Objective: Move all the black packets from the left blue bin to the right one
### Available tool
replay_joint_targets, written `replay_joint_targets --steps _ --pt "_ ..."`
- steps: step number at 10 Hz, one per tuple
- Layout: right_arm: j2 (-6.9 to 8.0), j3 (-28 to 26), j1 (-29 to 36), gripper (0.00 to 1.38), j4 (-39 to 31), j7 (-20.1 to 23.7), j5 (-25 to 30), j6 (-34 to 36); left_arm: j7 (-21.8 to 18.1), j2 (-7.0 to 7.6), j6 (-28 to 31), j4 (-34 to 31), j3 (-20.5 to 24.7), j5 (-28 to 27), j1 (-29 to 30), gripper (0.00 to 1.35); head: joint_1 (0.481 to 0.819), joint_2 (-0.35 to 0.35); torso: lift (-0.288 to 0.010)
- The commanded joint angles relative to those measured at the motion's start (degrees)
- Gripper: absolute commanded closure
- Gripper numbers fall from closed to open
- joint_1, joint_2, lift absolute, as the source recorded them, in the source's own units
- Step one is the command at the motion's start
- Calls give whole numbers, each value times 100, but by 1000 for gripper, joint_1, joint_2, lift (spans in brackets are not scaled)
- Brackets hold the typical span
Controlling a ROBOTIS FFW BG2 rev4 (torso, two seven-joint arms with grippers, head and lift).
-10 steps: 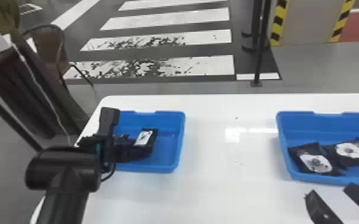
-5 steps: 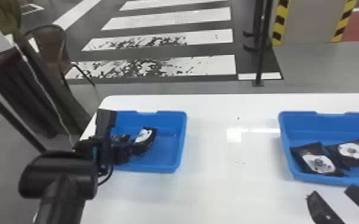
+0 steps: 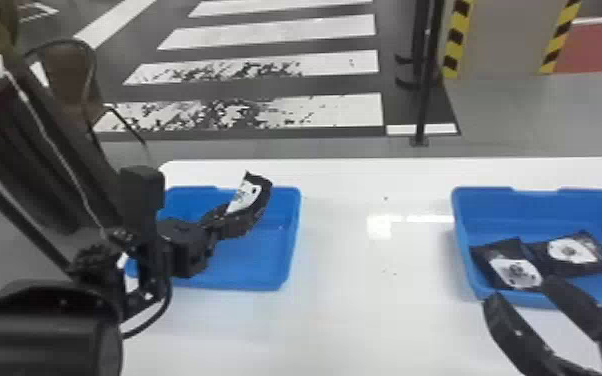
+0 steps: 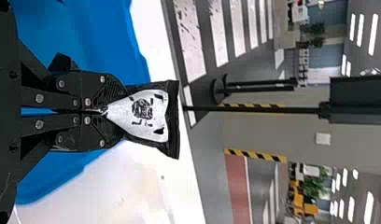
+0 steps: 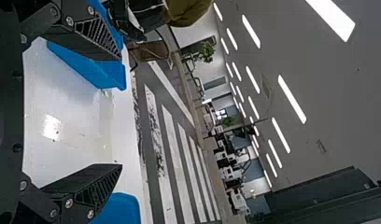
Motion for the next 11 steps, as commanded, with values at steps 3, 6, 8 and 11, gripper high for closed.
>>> replay_joint_targets --steps 3,6,8,11 --pt "0 182 -696 228 191 353 -155 536 30 30 -588 -248 -820 678 301 1207 695 90 -140" --pt "-79 651 -1427 225 641 388 -486 662 74 74 -701 -248 -1357 1066 259 1207 695 29 -140" --pt "-88 742 -1835 225 894 397 -555 705 91 118 -701 -248 -1643 1204 203 1207 695 8 -140" --pt "-88 868 -2384 223 1302 397 -555 705 109 145 -673 -234 -1917 1409 161 1207 695 -25 -140"
